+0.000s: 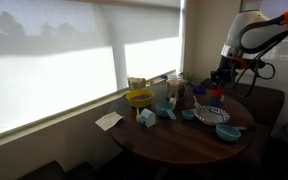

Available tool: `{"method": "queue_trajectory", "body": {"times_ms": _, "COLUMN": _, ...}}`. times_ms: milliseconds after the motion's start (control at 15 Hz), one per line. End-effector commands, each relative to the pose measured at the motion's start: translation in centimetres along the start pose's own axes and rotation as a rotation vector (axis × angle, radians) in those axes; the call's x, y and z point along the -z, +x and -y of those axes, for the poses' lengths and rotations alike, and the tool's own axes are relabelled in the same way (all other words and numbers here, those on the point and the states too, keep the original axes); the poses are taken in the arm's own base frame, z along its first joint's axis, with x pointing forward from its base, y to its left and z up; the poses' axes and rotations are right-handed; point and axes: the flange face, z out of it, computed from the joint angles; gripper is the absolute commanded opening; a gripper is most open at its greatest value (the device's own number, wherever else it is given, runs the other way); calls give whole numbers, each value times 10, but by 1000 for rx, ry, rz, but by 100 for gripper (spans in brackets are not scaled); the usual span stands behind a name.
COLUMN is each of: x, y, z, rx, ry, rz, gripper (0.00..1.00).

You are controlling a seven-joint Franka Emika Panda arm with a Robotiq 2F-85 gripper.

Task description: Move the blue object towards the green object and then lift the orange object and put it on top of the blue and green objects

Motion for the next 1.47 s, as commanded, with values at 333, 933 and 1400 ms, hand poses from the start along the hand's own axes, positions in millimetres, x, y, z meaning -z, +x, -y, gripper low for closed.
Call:
{"method": "queue_trajectory", "body": {"times_ms": 333, "x": 1, "y": 6, "z": 5, "rx": 0, "ry": 3, "rz": -13, "gripper": 8}}
{"method": "queue_trajectory", "body": {"times_ms": 933, "x": 2, "y": 8, "z": 5, "rx": 0, "ry": 4, "rz": -22, "gripper": 8}}
{"method": "queue_trajectory", "body": {"times_ms": 1400, "x": -2, "y": 8, "z": 5, "rx": 6, "ry": -5, "rz": -17, "gripper": 11}}
